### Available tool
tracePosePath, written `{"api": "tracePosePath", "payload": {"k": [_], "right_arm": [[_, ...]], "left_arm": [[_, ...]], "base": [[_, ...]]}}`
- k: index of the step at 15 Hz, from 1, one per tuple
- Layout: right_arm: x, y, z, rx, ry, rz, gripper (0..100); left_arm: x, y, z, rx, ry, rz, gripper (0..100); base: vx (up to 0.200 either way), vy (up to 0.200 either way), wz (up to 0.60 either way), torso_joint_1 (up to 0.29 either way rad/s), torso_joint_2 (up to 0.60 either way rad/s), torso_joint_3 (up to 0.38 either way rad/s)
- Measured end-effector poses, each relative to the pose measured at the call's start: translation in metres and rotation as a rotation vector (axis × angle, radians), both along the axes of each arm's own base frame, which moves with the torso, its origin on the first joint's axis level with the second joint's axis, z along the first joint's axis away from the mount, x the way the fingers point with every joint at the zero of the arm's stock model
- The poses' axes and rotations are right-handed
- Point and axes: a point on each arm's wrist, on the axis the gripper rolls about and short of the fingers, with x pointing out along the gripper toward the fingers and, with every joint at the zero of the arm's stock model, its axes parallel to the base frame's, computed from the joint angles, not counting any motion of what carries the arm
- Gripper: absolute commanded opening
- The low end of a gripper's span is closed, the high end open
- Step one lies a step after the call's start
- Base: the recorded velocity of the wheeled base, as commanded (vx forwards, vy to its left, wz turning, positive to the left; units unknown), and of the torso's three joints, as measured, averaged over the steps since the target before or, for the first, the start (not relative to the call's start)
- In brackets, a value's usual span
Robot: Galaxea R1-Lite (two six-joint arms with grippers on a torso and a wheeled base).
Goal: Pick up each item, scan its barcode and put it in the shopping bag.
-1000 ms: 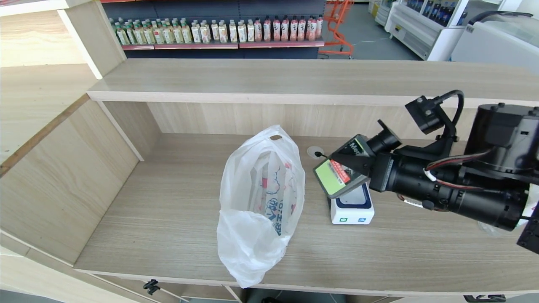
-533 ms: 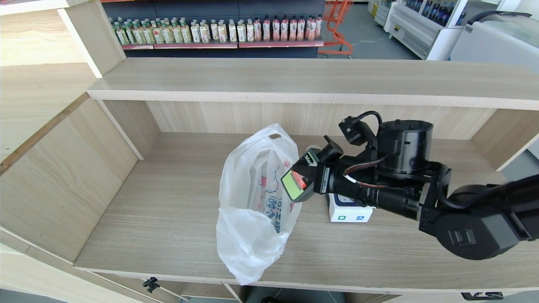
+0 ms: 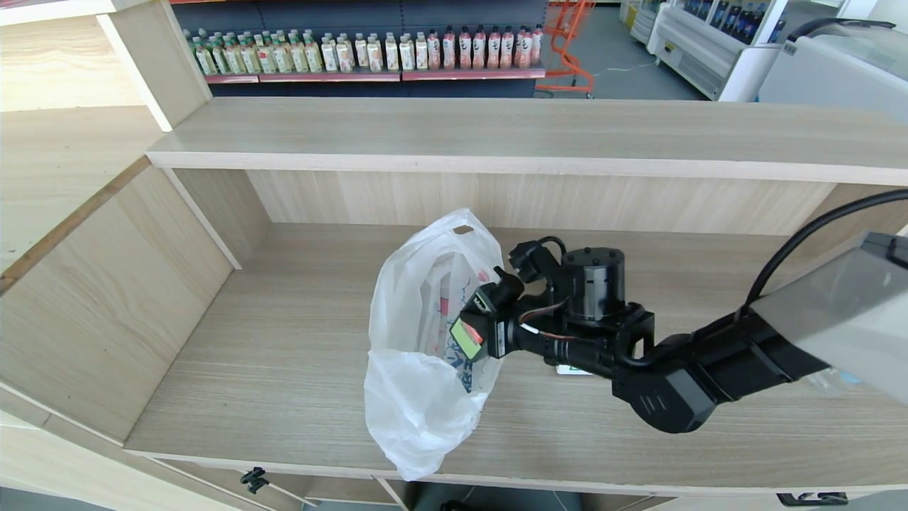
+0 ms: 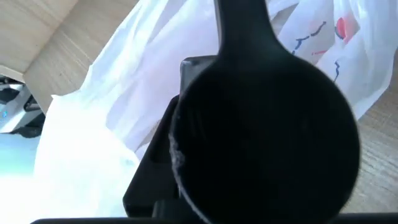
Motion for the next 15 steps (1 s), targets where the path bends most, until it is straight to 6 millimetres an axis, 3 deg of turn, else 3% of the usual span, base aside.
{"api": "tracePosePath", "payload": {"k": [4, 5, 9, 12, 15], "right_arm": [[0.016, 0.014, -0.013, -0.08, -0.084, 0.036, 0], [0.017, 0.015, -0.017, -0.106, -0.1, 0.044, 100], [0.018, 0.016, -0.018, -0.087, -0.088, 0.071, 100], [0.011, 0.011, 0.0, 0.064, 0.026, 0.041, 100], [0.001, -0.014, 0.026, 0.178, 0.098, -0.003, 100]], "left_arm": [[0.0, 0.0, 0.0, 0.0, 0.0, 0.0, 100], [0.0, 0.0, 0.0, 0.0, 0.0, 0.0, 100], [0.0, 0.0, 0.0, 0.0, 0.0, 0.0, 100], [0.0, 0.0, 0.0, 0.0, 0.0, 0.0, 100], [0.0, 0.0, 0.0, 0.0, 0.0, 0.0, 100]], "base": [[0.0, 0.0, 0.0, 0.0, 0.0, 0.0], [0.0, 0.0, 0.0, 0.0, 0.0, 0.0], [0.0, 0.0, 0.0, 0.0, 0.0, 0.0], [0.0, 0.0, 0.0, 0.0, 0.0, 0.0], [0.0, 0.0, 0.0, 0.0, 0.0, 0.0]]}}
